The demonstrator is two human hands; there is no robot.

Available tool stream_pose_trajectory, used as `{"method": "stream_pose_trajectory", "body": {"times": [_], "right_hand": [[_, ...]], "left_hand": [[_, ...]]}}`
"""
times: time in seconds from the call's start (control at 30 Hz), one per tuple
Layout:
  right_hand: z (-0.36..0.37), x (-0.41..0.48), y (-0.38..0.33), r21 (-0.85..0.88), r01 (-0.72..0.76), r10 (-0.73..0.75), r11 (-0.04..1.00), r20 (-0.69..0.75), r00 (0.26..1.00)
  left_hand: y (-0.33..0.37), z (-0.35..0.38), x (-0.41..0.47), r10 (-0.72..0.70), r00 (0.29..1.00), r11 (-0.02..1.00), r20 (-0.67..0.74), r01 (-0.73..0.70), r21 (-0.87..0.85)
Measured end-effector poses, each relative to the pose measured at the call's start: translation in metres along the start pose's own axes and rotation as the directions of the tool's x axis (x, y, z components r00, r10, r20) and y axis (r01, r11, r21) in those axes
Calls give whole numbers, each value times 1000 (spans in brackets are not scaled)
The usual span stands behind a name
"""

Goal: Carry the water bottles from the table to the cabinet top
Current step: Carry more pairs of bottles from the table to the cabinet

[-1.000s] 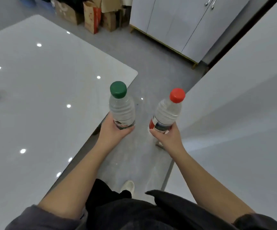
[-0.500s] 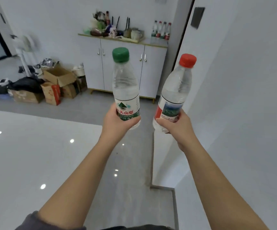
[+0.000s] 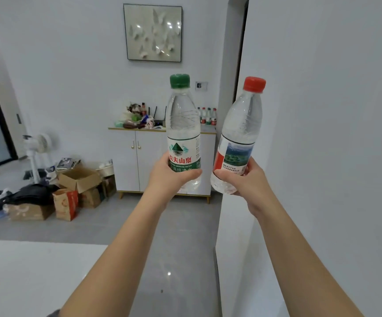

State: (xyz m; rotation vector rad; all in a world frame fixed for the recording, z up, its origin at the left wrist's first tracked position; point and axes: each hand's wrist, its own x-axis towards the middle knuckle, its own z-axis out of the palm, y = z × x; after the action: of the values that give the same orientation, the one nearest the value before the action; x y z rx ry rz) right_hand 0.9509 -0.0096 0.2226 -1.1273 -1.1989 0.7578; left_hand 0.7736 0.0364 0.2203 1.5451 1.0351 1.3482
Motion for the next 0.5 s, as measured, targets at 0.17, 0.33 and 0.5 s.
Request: {"method": "stream_pose_trajectory", "body": {"times": [0.17,0.33,0.5], "right_hand": [[1,3,-5,31,18,-18,999,-5,1000],[6,8,-4,31,13,-13,999,-24,1000],[14,21,-5,28,23,-22,999,-30,999]], "left_hand": [[7,-4,3,-6,1000,1000,-9,6,-12],[7,-8,7,3,1000,1000,5,-3,-16],[3,-11,22,-5,1000,994,4,5,-105]]}}
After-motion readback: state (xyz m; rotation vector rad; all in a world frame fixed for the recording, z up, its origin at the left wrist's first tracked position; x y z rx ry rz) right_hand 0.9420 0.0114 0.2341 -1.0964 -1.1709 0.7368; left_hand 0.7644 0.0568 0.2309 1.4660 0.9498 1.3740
